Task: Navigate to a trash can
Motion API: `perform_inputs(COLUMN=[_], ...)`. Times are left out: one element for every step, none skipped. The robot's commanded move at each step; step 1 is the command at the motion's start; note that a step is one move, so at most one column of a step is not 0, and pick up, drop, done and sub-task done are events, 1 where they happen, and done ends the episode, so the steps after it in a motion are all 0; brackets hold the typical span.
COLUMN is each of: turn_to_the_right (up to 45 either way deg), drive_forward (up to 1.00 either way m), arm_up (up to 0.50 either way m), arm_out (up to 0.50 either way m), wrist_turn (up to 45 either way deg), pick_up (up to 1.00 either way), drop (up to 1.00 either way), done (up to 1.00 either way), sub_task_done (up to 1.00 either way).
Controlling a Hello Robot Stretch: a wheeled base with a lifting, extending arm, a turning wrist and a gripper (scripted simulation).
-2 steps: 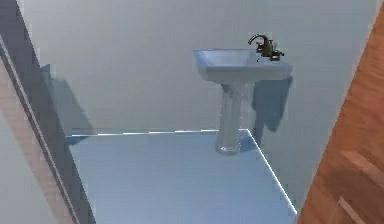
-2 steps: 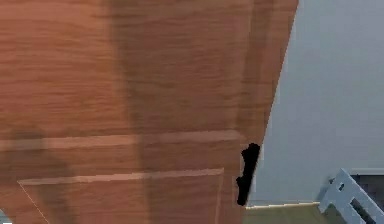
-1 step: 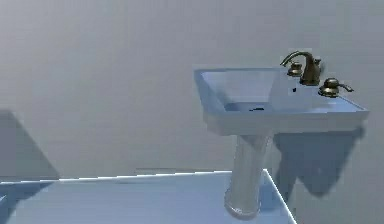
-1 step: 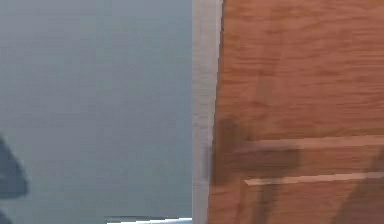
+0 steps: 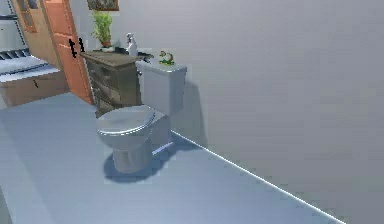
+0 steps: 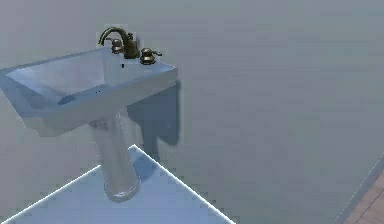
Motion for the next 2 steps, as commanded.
perform_inputs(turn_to_the_right=[-24.0,0.0], drive_forward=[0.0,0.35], arm_up=[0.0,0.0], arm_out=[0.0,0.0], wrist_turn=[0.0,0.0], pick_up=[0.0,0.0], drop=[0.0,0.0], done=[0.0,0.0], sub_task_done=[0.0,0.0])
